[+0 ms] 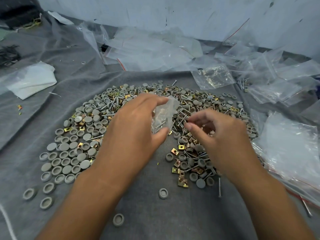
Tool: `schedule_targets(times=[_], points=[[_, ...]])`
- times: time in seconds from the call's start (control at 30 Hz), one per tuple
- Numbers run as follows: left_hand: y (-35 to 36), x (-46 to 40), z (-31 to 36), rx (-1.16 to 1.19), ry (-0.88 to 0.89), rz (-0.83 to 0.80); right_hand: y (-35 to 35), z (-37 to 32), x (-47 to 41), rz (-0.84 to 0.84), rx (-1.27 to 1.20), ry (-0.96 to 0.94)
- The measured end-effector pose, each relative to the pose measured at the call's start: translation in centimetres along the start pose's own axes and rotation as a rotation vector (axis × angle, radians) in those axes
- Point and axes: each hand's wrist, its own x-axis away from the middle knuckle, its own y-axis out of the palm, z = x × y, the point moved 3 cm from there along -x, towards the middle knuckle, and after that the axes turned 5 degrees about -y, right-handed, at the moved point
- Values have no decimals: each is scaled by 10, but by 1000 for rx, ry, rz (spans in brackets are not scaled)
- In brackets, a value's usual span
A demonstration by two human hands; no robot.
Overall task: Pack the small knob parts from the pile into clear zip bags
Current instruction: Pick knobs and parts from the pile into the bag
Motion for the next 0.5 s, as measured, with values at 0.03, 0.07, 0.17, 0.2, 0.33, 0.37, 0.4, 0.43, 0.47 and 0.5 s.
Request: schedule_targets(times=[0.03,0.07,0.17,0.2,0.33,0.37,0.4,0.43,0.47,0.5], points=[[-2,0,0,1,-6,32,3,4,1,-82,49,29],[-5,1,1,6,-7,82,6,6,2,-172,116,41],[-20,3,7,28,75,327,21,7,4,-443,328,1],[-23,4,7,6,102,366,24,6,3,-493,371,-12],[-12,0,3,-58,33,165,29,0,1,-506,509,-38],[-8,1,2,-67,20,125,30,-3,0,-497,542,-45],[-5,1,2,-72,14,100,31,-5,0,-490,564,-48],[-4,1,2,-67,10,84,31,-7,0,-483,574,-42],[-3,1,1,-57,9,75,32,-8,1,-476,575,-33],[-3,0,0,-47,10,74,33,-9,2,-469,571,-28]])
